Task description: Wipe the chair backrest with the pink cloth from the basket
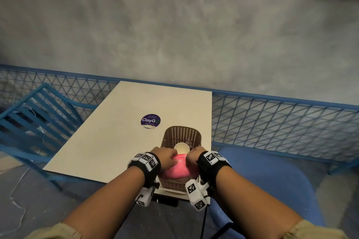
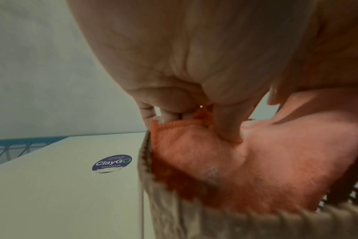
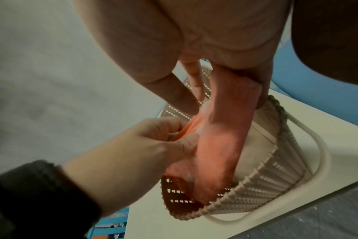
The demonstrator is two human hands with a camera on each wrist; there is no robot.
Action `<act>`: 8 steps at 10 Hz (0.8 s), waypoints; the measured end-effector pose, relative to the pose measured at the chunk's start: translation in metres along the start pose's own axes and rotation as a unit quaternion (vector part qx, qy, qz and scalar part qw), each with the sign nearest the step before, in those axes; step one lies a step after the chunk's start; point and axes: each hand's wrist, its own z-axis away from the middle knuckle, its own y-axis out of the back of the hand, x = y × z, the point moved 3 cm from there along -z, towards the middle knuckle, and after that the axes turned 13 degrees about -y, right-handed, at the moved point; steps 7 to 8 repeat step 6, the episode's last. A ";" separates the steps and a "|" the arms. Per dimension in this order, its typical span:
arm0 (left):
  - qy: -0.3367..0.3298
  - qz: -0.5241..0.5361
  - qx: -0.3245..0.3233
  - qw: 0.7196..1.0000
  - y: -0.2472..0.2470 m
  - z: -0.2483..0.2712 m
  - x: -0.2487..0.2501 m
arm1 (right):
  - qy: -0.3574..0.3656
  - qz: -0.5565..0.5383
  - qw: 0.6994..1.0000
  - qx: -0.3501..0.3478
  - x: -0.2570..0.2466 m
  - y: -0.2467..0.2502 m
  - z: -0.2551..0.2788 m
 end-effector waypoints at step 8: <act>-0.081 -0.081 -0.057 0.992 -0.013 -0.014 0.017 | 0.056 -0.143 0.988 0.015 -0.013 0.027 0.038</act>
